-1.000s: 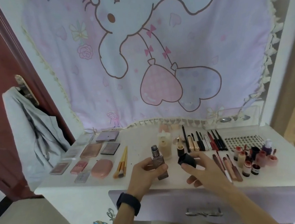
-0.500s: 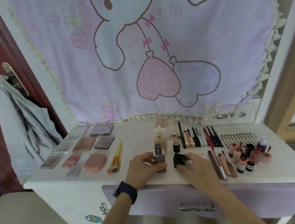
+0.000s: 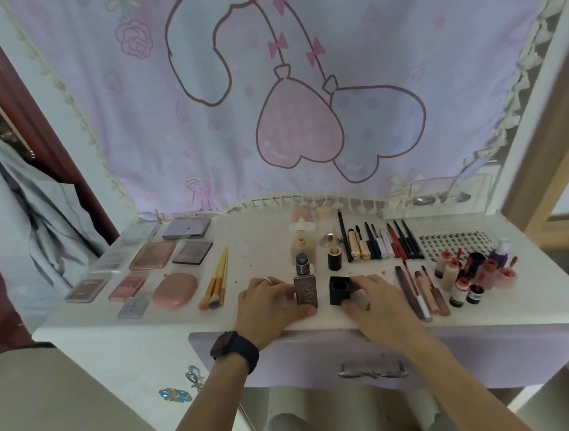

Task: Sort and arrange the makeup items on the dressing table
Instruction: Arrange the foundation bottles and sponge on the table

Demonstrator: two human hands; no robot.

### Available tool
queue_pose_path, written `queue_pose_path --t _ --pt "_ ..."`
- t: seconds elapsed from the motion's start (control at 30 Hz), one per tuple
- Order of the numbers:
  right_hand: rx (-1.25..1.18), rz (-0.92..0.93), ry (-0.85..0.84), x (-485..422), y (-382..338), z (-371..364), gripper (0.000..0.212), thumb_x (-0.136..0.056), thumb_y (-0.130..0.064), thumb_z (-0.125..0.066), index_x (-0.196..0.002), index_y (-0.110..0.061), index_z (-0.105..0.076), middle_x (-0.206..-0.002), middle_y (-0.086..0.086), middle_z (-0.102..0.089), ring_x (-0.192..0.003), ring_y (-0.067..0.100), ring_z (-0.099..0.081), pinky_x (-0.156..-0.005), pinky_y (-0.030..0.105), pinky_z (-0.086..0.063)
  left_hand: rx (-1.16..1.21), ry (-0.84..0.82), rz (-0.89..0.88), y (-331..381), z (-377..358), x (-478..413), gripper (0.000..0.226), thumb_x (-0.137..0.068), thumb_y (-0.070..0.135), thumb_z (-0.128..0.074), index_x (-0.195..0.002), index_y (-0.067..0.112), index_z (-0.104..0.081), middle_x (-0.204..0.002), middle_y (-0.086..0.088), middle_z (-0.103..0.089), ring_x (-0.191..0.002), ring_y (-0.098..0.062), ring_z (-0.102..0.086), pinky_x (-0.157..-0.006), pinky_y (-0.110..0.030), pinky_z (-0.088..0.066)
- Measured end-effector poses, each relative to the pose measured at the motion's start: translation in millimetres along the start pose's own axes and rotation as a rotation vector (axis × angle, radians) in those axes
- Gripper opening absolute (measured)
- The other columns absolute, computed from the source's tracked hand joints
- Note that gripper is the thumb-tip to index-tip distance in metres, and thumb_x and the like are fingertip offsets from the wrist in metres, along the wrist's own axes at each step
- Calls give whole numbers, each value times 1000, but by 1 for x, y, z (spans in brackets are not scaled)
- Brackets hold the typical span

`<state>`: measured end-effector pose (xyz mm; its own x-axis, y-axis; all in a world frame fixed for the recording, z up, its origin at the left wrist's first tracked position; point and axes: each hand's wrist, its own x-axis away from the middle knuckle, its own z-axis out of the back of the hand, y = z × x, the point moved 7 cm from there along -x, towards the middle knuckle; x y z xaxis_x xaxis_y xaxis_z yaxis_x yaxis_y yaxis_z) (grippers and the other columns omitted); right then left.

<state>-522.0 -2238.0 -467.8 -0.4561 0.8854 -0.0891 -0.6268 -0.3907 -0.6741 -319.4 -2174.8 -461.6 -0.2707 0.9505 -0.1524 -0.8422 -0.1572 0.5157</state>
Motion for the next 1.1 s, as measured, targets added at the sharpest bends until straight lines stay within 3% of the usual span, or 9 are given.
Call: queue_pose_path --t 0.17,0.27,0.43,0.9,1.1 --pt "-6 -14 -2 2 -2 0 48 -91 -36 -67 -136 -24 -55 -128 -7 -53 -114 14 -52 -93 27 -39 7 -26 -6 -3 -3 -3 44 -71 71 -71 -106 44 -71 -101 18 -55 -104 -10 -36 -88 -34 -29" --pt "-1 -13 -9 2 -3 2 43 -94 -35 -66 -133 -20 -57 -129 -3 -53 -112 16 -53 -94 29 -43 39 -23 -3 -4 -4 -2 40 -68 73 -69 -101 49 -69 -97 23 -52 -103 -9 -35 -85 -33 -26" --pt "-23 -23 -68 3 -3 1 37 -96 -30 -64 -130 -17 -59 -124 -5 -49 -105 20 -58 -86 46 -57 28 -22 7 -6 -5 -2 44 -70 73 -69 -104 45 -70 -99 21 -51 -104 -8 -33 -84 -31 -23" --pt "-21 -48 -94 4 -2 0 36 -96 -27 -64 -129 -15 -59 -126 -7 -47 -102 23 -63 -89 47 -57 -19 -62 -2 -9 -7 -4 52 -74 76 -64 -117 46 -66 -101 17 -47 -107 -13 -36 -95 -36 -31" --pt "-14 -53 -98 5 -3 1 37 -96 -28 -64 -130 -15 -59 -124 -9 -45 -104 19 -60 -89 46 -57 2 -73 -15 -10 -8 -5 53 -74 76 -63 -117 45 -66 -98 20 -45 -103 -11 -33 -91 -33 -28"
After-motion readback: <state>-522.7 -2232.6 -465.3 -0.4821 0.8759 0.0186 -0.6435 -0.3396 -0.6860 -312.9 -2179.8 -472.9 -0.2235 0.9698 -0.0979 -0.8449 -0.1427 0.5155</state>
